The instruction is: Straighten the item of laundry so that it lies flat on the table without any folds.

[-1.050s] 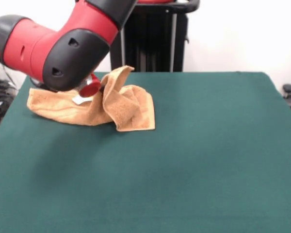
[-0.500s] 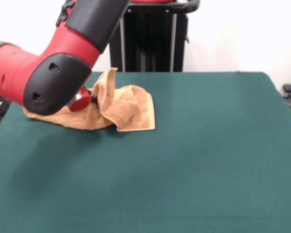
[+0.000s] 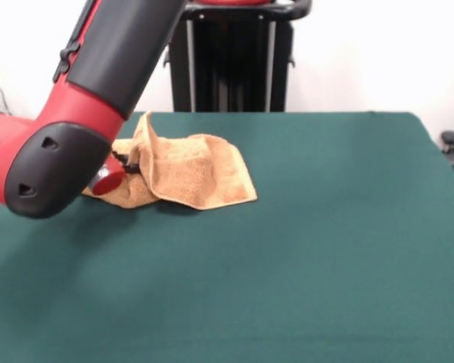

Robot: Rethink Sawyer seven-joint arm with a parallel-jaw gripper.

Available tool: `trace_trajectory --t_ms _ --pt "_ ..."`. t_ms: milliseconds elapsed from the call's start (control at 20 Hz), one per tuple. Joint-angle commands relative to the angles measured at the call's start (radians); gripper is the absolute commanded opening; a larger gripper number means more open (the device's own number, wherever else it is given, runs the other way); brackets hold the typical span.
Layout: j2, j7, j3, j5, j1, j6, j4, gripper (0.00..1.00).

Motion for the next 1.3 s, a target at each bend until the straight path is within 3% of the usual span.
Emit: trace_trajectory --t_ms 50,550,750,1050,1300 --pt "0.108 0.356 0.050 0.072 -0.023 0.041 -0.224 0.00" --pt "0.134 0.456 0.024 0.179 -0.095 -0.025 -0.389 0.00" --pt "0.118 0.477 0.049 0.267 -0.127 0.059 -0.430 0.00" --pt "0.134 0.427 0.012 0.316 -0.168 0.151 -0.494 0.00" --pt "0.132 0.379 -0.024 0.331 -0.169 0.208 -0.481 0.00"
